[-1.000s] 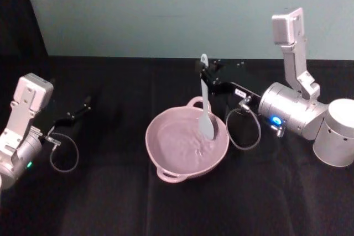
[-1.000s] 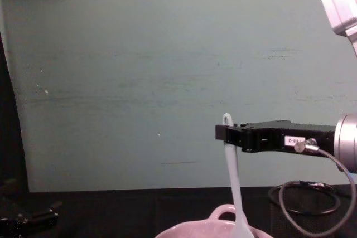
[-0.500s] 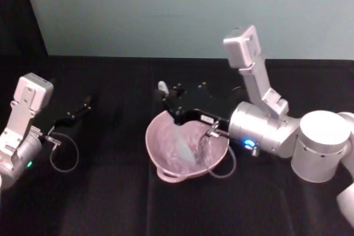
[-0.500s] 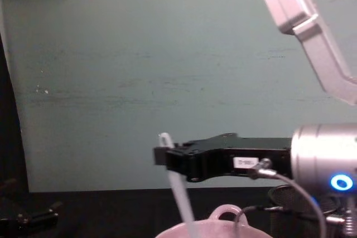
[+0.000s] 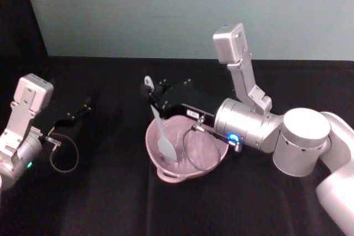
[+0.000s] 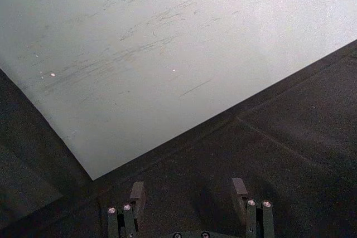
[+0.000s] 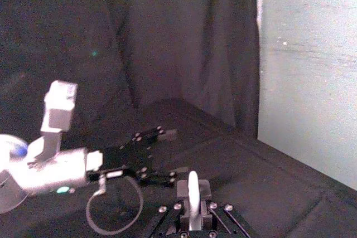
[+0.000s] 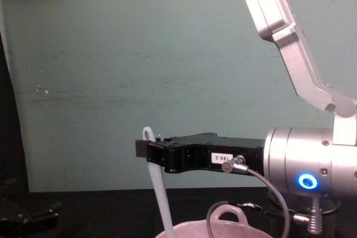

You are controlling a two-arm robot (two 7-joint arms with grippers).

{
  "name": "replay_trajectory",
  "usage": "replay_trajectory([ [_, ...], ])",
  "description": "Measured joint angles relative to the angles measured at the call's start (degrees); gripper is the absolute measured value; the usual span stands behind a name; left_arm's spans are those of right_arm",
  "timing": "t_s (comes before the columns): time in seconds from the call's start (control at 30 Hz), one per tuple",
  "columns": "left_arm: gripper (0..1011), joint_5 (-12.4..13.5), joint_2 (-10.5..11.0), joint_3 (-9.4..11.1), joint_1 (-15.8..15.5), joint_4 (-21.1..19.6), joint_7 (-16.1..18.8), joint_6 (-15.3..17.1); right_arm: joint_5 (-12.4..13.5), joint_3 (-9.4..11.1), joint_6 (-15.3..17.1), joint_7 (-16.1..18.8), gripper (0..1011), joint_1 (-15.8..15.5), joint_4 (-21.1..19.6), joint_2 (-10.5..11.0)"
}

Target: Use the one hand to pick up the spoon and stir the clear water in the bowl.

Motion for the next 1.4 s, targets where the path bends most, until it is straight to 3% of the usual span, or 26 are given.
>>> replay_trajectory([
  [0.07, 1011, 0.0, 0.0, 0.0, 0.0, 0.0, 0.0, 0.0, 1.66, 1.09, -1.69, 0.45, 110, 1.04, 4.03, -1.33],
  [0.3, 1011, 0.0, 0.0, 0.0, 0.0, 0.0, 0.0, 0.0, 2.49, 2.68, -2.52, -0.53, 110, 2.92, 9.01, -2.05],
  [0.47, 1011, 0.0, 0.0, 0.0, 0.0, 0.0, 0.0, 0.0, 1.45, 4.18, -2.9, -2.57, 110, 3.1, 9.03, -0.92],
  [0.77, 1011, 0.0, 0.0, 0.0, 0.0, 0.0, 0.0, 0.0, -0.31, 6.69, -2.22, -4.7, 110, 0.95, 4.67, 1.95],
  [1.1, 1011, 0.0, 0.0, 0.0, 0.0, 0.0, 0.0, 0.0, -2.51, 5.85, -0.03, -4.26, 110, -0.67, 0.41, 3.8],
  [1.4, 1011, 0.0, 0.0, 0.0, 0.0, 0.0, 0.0, 0.0, -3.94, 2.38, 1.36, -1.89, 110, -0.93, -2.1, 2.85],
])
